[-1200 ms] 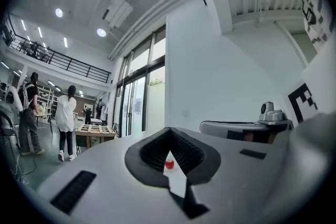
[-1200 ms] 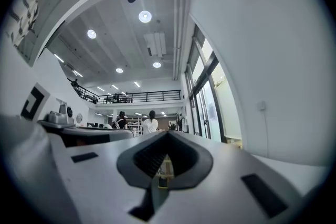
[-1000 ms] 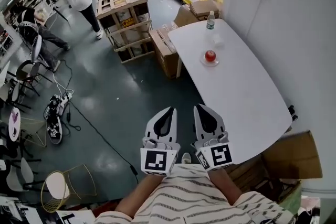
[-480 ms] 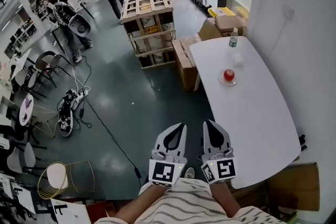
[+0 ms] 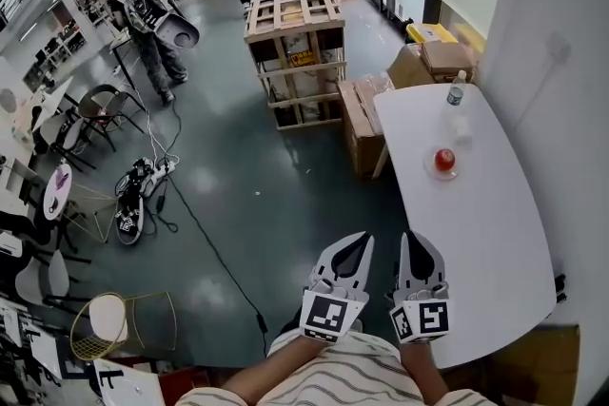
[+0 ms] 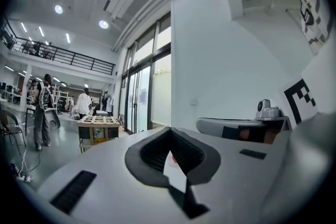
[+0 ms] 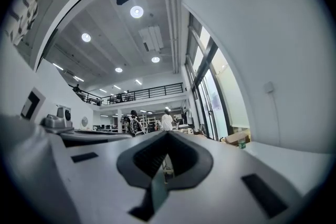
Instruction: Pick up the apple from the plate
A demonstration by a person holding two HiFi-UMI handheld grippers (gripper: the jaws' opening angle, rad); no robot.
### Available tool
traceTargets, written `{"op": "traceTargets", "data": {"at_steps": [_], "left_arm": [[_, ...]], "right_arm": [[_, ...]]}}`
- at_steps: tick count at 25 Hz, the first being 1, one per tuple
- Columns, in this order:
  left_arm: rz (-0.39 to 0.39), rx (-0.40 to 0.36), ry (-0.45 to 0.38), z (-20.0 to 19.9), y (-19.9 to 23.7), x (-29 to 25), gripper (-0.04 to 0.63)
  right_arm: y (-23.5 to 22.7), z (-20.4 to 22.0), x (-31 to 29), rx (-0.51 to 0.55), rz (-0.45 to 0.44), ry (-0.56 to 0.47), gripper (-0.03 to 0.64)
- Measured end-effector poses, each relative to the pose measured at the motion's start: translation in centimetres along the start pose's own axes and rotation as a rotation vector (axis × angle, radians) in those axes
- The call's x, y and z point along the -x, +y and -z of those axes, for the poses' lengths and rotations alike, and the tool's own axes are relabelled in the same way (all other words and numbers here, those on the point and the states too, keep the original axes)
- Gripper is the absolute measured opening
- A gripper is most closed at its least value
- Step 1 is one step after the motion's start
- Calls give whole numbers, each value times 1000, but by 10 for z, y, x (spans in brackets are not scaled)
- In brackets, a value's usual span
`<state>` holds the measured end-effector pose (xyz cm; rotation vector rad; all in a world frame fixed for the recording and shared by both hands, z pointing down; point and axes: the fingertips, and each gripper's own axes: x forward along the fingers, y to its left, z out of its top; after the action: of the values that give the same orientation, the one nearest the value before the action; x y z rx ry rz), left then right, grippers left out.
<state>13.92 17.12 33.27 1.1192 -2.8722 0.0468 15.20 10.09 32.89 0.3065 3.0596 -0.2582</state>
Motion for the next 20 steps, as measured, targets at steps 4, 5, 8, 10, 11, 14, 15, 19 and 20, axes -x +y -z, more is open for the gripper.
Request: {"op": "traceTargets", "data": {"at_steps": [4,5,8,10,11,14,15,19,20], "left_arm": [[24,5,-23,-7,30,-24,3],[27,8,-27,-8,39,-30,3],[42,14,-32,-12,68,-46,3],[54,24,-43,-16,88,-60,3],[57,32,-51,-19,99,-67,3],[55,52,-69,-26,135,-80,3],[55,57,-73,-28,146,-83,3],[70,53,-79,-29,182,-96,3],[74,49,-80,-30,190,-100,3]], "right_arm": [[1,-5,-39,20,15,-10,13],[2,-5,-50,25,16,-10,12],[9,-9,-81,42,24,-12,12],[11,-14,-103,62,37,-17,14],[12,-16,-114,75,44,-18,13],[20,-21,-144,102,64,-15,13],[23,-21,-154,105,70,-14,14],[33,-13,-192,122,84,0,14],[35,-11,-202,123,85,2,13]]}}
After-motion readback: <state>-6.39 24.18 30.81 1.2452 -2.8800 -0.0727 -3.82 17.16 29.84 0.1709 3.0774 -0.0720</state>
